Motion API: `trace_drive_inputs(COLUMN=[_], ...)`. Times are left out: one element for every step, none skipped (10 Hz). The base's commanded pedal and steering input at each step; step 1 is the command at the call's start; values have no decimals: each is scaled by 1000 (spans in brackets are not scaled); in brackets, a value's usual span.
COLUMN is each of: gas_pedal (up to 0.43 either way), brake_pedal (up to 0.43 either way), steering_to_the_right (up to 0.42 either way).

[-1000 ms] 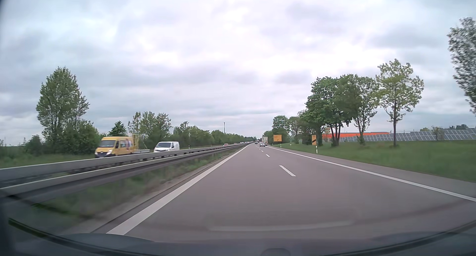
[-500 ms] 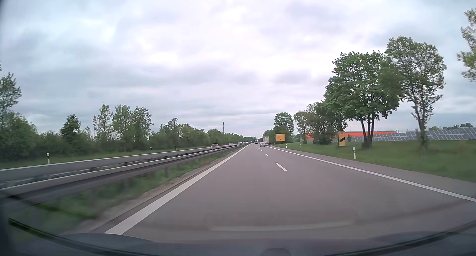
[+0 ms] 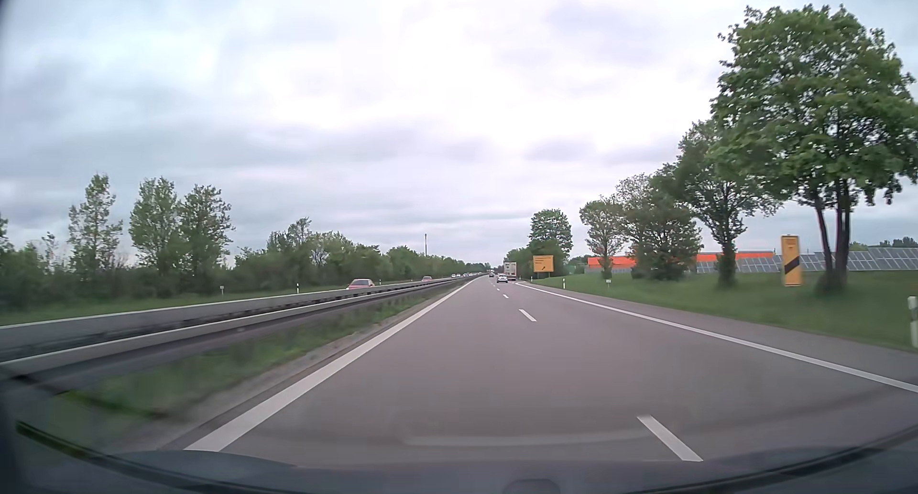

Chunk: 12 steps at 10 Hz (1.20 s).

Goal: Follow the waypoints while adhering to traffic rules and regulations

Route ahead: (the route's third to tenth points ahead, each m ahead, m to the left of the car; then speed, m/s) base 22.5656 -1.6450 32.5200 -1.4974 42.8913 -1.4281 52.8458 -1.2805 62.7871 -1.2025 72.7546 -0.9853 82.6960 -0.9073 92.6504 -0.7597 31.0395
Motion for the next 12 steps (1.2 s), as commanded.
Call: trace_drive_inputs(gas_pedal=[157,150,150,138,138,138,130,130,130,130,130,130], brake_pedal=[0,0,0,0,0,0,0,0,0,0,0,0], steering_to_the_right=[6,6,7,6,6,6,6,5,5,4,4,3])
